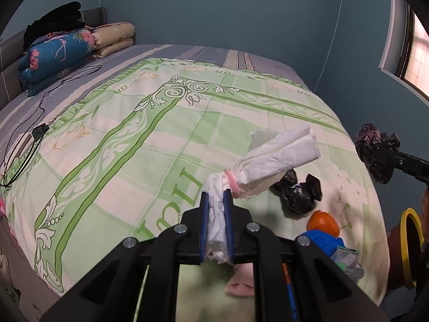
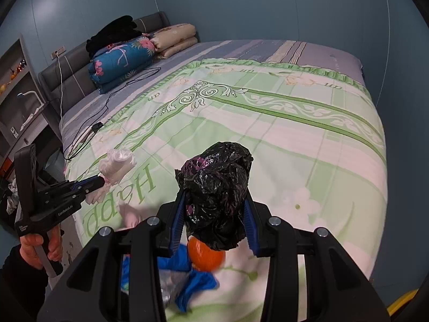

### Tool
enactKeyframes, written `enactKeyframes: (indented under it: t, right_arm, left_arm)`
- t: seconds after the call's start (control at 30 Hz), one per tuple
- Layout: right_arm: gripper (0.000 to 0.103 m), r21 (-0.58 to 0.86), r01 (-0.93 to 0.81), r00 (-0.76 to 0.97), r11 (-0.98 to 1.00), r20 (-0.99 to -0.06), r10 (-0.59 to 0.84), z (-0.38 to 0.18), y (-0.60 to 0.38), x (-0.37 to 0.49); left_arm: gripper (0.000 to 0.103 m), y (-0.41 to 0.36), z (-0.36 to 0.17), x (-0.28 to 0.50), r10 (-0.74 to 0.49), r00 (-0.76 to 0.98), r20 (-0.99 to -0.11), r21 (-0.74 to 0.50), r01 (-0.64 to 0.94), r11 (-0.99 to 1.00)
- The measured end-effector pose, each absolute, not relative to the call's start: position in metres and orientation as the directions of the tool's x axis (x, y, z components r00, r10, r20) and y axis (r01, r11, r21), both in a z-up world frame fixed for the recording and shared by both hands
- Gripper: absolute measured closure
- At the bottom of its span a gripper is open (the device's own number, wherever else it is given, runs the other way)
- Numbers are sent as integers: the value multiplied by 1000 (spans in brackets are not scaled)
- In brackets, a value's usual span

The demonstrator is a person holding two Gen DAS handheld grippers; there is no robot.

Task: Collect trash
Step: 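Carry the white cloth with the left tool while the right tool carries the black bag to the bin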

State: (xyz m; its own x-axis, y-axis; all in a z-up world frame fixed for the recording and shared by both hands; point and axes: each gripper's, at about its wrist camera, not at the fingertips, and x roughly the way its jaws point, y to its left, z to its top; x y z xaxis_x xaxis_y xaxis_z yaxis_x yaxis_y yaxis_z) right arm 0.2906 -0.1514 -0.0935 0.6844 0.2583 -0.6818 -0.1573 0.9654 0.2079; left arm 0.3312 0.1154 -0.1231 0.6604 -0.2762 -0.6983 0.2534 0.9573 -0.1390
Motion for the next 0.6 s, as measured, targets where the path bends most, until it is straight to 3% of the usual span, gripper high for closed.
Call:
enactKeyframes:
  t: [0.6]
  right_arm:
    - [66, 201, -112, 758, 973, -616, 215, -56, -202, 205]
  left_arm:
    - [93, 71, -89, 270, -360, 673, -647, -183, 321, 929]
